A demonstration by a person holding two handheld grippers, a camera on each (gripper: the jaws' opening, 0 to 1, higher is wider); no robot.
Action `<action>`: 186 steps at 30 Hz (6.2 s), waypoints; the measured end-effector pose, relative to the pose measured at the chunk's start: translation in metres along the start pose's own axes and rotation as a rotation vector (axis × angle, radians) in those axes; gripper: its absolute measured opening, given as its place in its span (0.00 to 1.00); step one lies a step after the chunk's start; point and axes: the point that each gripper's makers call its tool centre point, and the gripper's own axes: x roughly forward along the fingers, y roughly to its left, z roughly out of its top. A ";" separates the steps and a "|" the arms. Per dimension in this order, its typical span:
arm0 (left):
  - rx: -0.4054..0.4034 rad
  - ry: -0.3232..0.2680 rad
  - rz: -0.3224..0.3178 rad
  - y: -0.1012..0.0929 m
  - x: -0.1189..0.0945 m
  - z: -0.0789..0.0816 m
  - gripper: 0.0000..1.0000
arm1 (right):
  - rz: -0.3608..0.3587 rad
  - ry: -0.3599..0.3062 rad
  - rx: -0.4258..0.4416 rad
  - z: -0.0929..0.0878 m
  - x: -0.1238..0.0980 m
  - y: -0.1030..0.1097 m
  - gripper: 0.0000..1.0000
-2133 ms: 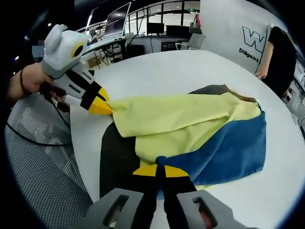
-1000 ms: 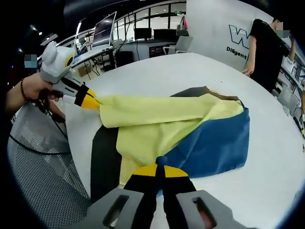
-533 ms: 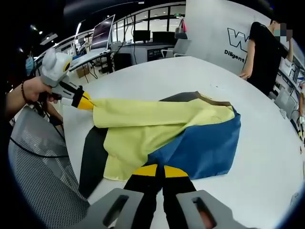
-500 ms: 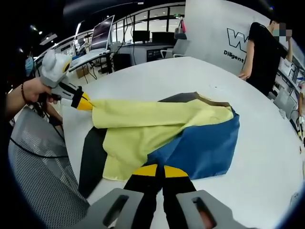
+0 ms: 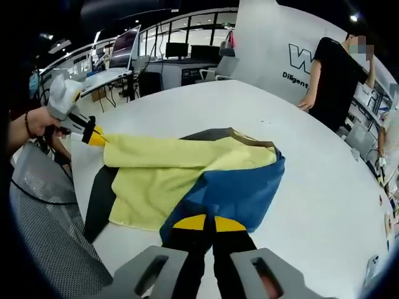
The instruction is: Fold the garment on the visible template until the final outline fits inside the template.
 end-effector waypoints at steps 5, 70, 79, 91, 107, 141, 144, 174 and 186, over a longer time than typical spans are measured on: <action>-0.009 0.000 0.014 0.004 0.000 -0.001 0.04 | -0.034 -0.007 0.000 0.003 -0.007 -0.017 0.00; -0.051 0.039 0.174 0.049 -0.019 -0.025 0.04 | -0.297 0.076 -0.022 -0.028 -0.029 -0.159 0.00; -0.061 0.037 0.194 0.054 -0.022 -0.027 0.04 | -0.335 0.102 -0.046 -0.034 -0.031 -0.178 0.00; -0.056 0.041 0.217 0.057 -0.025 -0.028 0.04 | -0.404 0.141 -0.064 -0.044 -0.039 -0.214 0.00; -0.060 0.049 0.246 0.065 -0.027 -0.029 0.04 | -0.455 0.206 -0.060 -0.067 -0.038 -0.251 0.00; -0.077 0.058 0.256 0.062 -0.028 -0.033 0.04 | -0.469 0.371 0.082 -0.147 -0.044 -0.261 0.00; -0.077 0.059 0.254 0.062 -0.028 -0.034 0.04 | -0.458 0.396 0.091 -0.157 -0.044 -0.256 0.00; -0.084 0.068 0.247 0.061 -0.031 -0.036 0.04 | -0.406 0.543 0.251 -0.207 -0.052 -0.223 0.00; -0.095 0.056 0.218 0.055 -0.037 -0.033 0.04 | -0.433 0.545 0.246 -0.201 -0.067 -0.224 0.09</action>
